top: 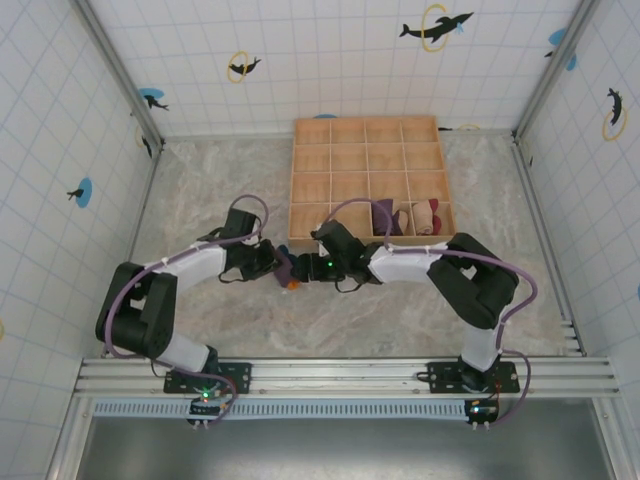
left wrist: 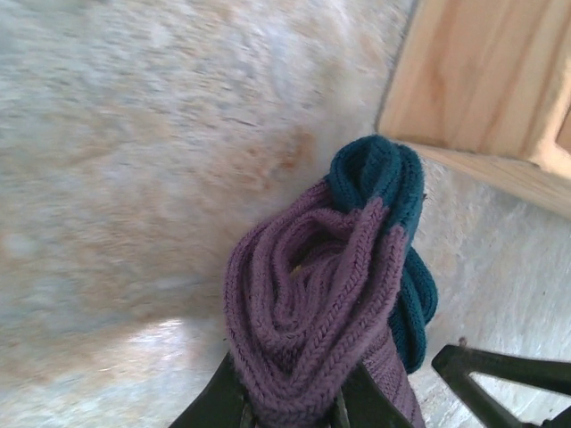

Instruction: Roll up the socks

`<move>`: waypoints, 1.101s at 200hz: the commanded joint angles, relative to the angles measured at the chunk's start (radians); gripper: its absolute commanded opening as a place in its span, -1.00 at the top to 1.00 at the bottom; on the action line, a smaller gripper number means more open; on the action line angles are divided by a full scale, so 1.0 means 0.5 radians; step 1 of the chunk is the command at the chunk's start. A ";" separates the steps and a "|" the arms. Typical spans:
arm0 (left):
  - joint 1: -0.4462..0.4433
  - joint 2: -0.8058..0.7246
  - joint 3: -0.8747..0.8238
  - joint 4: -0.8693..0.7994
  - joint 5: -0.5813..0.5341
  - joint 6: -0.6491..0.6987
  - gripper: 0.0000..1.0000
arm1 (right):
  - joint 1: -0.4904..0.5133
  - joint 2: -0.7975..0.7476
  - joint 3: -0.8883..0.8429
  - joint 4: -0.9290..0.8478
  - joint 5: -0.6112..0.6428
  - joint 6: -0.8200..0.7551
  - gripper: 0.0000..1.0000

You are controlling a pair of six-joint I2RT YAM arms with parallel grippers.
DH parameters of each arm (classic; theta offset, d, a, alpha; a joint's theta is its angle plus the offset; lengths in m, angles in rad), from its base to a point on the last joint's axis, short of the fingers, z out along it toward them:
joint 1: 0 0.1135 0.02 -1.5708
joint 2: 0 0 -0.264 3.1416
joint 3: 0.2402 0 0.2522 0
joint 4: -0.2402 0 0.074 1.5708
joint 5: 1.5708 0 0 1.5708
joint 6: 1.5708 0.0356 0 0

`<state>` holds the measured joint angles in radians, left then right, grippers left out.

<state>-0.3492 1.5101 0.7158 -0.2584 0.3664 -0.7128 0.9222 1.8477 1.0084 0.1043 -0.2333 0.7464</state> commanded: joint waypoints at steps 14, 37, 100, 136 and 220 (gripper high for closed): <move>-0.086 0.112 0.012 -0.164 -0.048 0.106 0.89 | -0.054 0.082 0.167 -0.071 -0.134 -0.275 -0.76; -0.097 0.127 0.001 -0.151 -0.058 0.088 0.89 | -0.071 0.198 0.281 -0.095 -0.133 -0.318 -0.75; -0.099 0.125 -0.038 -0.102 -0.040 0.034 0.86 | -0.011 0.345 0.369 -0.204 0.022 -0.437 -0.25; -0.099 0.078 -0.063 -0.099 -0.095 0.004 0.71 | -0.004 0.339 0.280 -0.183 -0.033 -0.393 0.26; -0.097 -0.046 -0.065 -0.219 -0.167 -0.077 -0.20 | -0.025 0.224 0.044 0.029 -0.152 -0.304 1.00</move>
<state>-0.3923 1.5066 0.7036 -0.2588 0.3302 -0.7395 0.9054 1.9675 1.0924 0.1646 -0.2760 0.5880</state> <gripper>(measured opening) 0.570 0.097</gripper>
